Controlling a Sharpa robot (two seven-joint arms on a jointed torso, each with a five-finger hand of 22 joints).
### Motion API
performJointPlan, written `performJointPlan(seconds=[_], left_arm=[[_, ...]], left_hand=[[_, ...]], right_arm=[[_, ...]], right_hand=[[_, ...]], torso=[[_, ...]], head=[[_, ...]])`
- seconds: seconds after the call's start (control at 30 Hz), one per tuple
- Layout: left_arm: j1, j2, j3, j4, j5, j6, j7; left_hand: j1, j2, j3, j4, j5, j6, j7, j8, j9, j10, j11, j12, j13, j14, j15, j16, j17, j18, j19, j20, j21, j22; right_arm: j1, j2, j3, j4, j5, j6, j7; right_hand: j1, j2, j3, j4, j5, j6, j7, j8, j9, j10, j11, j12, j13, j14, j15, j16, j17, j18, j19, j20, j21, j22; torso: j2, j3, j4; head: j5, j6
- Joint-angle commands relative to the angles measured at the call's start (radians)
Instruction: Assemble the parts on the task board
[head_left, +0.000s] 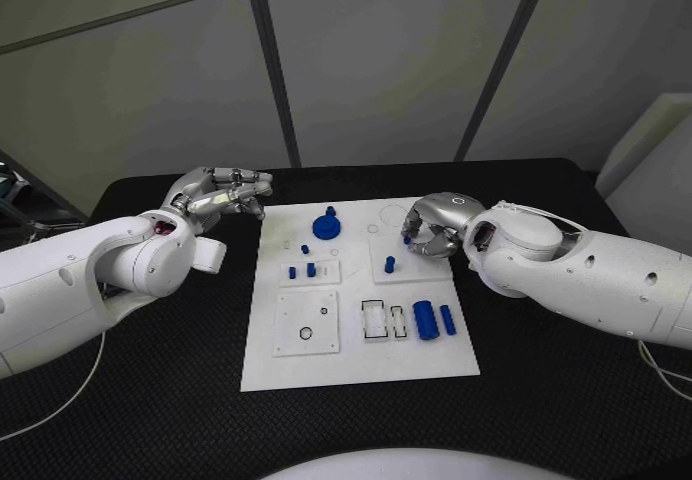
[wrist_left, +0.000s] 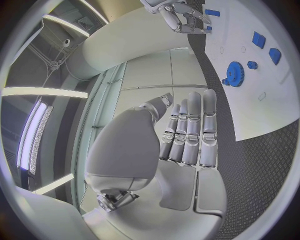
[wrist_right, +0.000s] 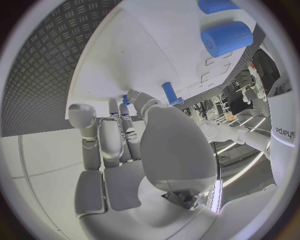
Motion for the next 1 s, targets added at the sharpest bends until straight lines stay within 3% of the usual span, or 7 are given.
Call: performJointPlan(seconds=[0.03,0.27,0.57,1.0], left_arm=[[0.001,0.001,0.001,-0.002,0.015,0.006,0.02],[0.001,0.003,0.001,-0.006,0.015,0.013,0.012],[0.001,0.005,0.001,-0.009,0.004,0.018,-0.001],[0.001,0.007,0.001,-0.009,-0.015,0.021,-0.011]], left_hand=[[0.003,0.01,-0.003,-0.001,-0.002,0.001,0.005,-0.004,-0.001,-0.003,0.002,0.006,-0.001,-0.006,0.0,-0.006,-0.001,-0.002,-0.003,-0.001,-0.006,-0.001],[0.004,0.011,-0.005,-0.003,-0.002,-0.002,0.007,-0.006,-0.002,-0.003,0.002,0.006,-0.001,-0.005,0.0,-0.007,-0.003,-0.003,-0.001,-0.001,-0.008,-0.002],[0.003,0.011,-0.007,-0.003,-0.002,-0.005,0.009,-0.008,-0.003,-0.005,0.004,0.006,-0.002,-0.004,0.001,-0.009,-0.005,-0.003,0.0,0.0,-0.01,-0.004],[0.009,0.02,-0.012,-0.007,-0.002,0.005,0.007,-0.003,-0.002,-0.01,0.004,0.007,-0.004,0.004,0.001,-0.006,-0.009,-0.002,0.012,-0.001,-0.009,-0.005]], right_arm=[[0.001,0.004,0.0,-0.003,-0.016,-0.028,-0.01],[0.001,0.011,0.0,-0.007,-0.017,-0.022,-0.006],[0.001,0.014,0.0,-0.007,-0.03,0.013,-0.021],[0.0,0.026,0.0,-0.015,-0.045,0.038,-0.038]], right_hand=[[0.005,-0.001,0.008,0.002,-0.001,-0.006,0.005,-0.007,-0.001,0.006,0.001,-0.005,-0.003,0.031,0.007,0.005,0.002,-0.019,0.004,0.003,0.005,0.003],[0.009,0.003,0.018,-0.002,-0.005,0.0,0.006,-0.009,0.001,0.02,0.001,-0.004,-0.008,0.033,0.007,0.012,0.01,-0.021,0.008,0.004,0.013,0.014],[0.048,0.034,0.065,-0.043,-0.031,0.089,-0.019,0.026,0.018,0.121,-0.029,0.023,-0.003,0.035,-0.017,0.018,0.008,-0.032,0.039,-0.016,0.065,0.089],[0.043,0.041,0.075,-0.055,-0.043,0.111,-0.027,0.031,0.022,0.14,-0.036,0.016,-0.005,0.035,-0.024,0.019,0.005,-0.034,0.043,-0.023,0.076,0.102]], torso=[[-0.001,0.0003,-0.0005],[-0.001,0.0002,-0.0001],[-0.001,0.0002,-0.0006],[-0.001,-0.0006,-0.0001]], head=[[0.001,-0.001],[0.002,-0.001],[0.003,-0.003],[0.004,-0.007]])
